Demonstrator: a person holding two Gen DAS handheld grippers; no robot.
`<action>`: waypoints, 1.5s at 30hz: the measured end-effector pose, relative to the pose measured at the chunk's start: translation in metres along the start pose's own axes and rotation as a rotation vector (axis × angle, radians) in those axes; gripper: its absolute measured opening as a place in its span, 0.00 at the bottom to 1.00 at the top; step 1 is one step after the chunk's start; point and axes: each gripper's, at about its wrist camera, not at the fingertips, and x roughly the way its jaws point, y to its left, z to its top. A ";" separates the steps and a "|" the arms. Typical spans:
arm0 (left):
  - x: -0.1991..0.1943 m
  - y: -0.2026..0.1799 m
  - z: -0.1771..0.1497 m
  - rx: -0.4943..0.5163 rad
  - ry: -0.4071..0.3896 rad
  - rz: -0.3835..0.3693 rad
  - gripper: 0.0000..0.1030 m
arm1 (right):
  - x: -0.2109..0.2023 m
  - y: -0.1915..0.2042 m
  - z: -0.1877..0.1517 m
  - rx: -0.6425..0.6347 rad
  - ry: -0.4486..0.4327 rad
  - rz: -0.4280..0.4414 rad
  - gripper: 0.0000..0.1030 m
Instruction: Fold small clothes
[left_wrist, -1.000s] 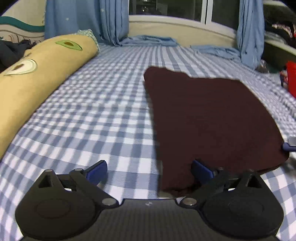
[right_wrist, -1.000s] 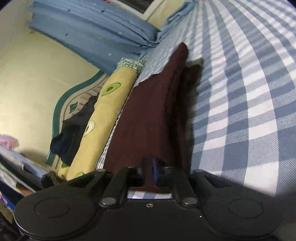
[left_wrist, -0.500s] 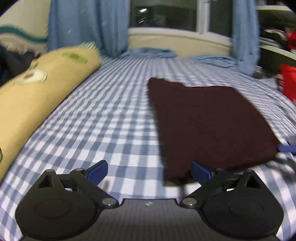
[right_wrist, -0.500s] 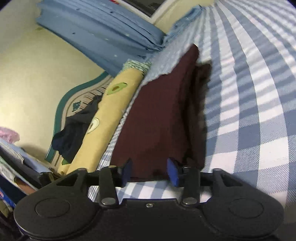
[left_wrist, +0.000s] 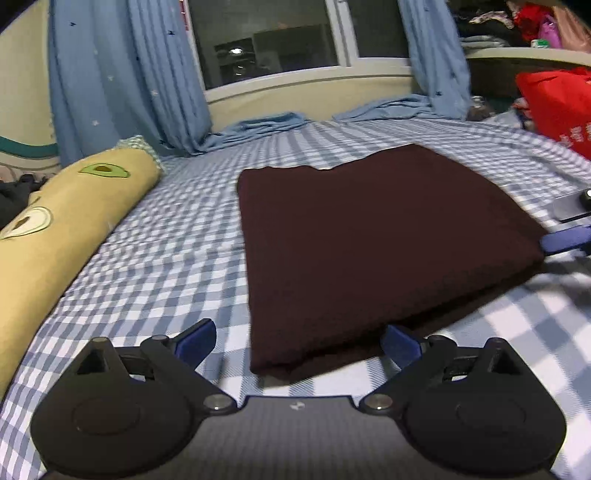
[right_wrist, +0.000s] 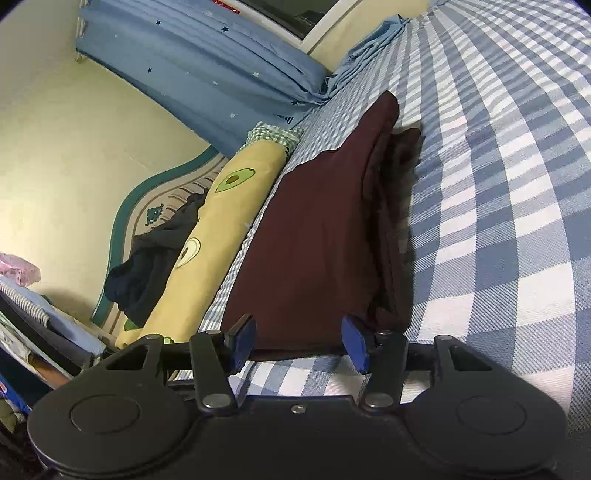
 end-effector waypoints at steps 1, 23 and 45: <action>0.003 -0.001 -0.002 -0.003 -0.003 0.022 0.97 | 0.000 -0.001 0.000 0.006 -0.001 0.000 0.53; -0.003 0.028 -0.011 -0.086 -0.048 0.273 0.98 | 0.009 -0.004 0.000 0.002 0.015 -0.011 0.51; -0.034 0.032 -0.036 -0.020 0.001 0.279 0.99 | -0.003 -0.012 -0.002 0.081 0.022 -0.024 0.52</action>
